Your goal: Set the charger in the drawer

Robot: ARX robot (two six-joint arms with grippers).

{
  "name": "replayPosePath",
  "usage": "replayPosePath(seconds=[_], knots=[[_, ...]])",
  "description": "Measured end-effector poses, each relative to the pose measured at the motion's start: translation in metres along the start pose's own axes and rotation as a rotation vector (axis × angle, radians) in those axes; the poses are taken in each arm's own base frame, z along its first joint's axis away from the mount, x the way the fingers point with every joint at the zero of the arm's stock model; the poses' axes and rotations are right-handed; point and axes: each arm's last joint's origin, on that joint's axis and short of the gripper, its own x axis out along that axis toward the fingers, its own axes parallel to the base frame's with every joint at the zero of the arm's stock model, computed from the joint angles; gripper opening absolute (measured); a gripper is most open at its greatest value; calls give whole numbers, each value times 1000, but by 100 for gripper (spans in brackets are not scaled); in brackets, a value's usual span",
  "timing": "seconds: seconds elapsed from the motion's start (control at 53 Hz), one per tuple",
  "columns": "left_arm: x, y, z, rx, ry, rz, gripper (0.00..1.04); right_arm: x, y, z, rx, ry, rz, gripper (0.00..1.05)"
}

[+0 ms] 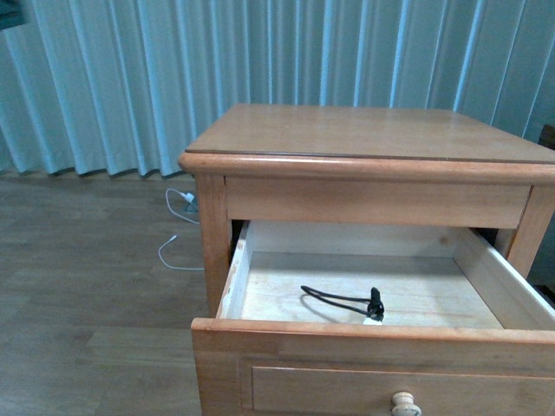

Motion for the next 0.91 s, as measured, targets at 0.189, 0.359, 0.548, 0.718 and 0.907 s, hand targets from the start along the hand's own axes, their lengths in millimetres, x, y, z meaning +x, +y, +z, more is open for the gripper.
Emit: replayPosePath(seconds=[0.189, 0.359, 0.548, 0.718, 0.907], knots=[[-64, 29, -16, -33, 2, 133, 99, 0, 0, 0, 0, 0, 0, 97], [-89, 36, -32, -75, 8, 180, 99, 0, 0, 0, 0, 0, 0, 97], [-91, 34, -36, -37, -39, 139, 91, 0, 0, 0, 0, 0, 0, 97], [-94, 32, -59, 39, -79, 97, 60, 0, 0, 0, 0, 0, 0, 97], [-92, 34, -83, 53, -67, 98, 24, 0, 0, 0, 0, 0, 0, 97]])
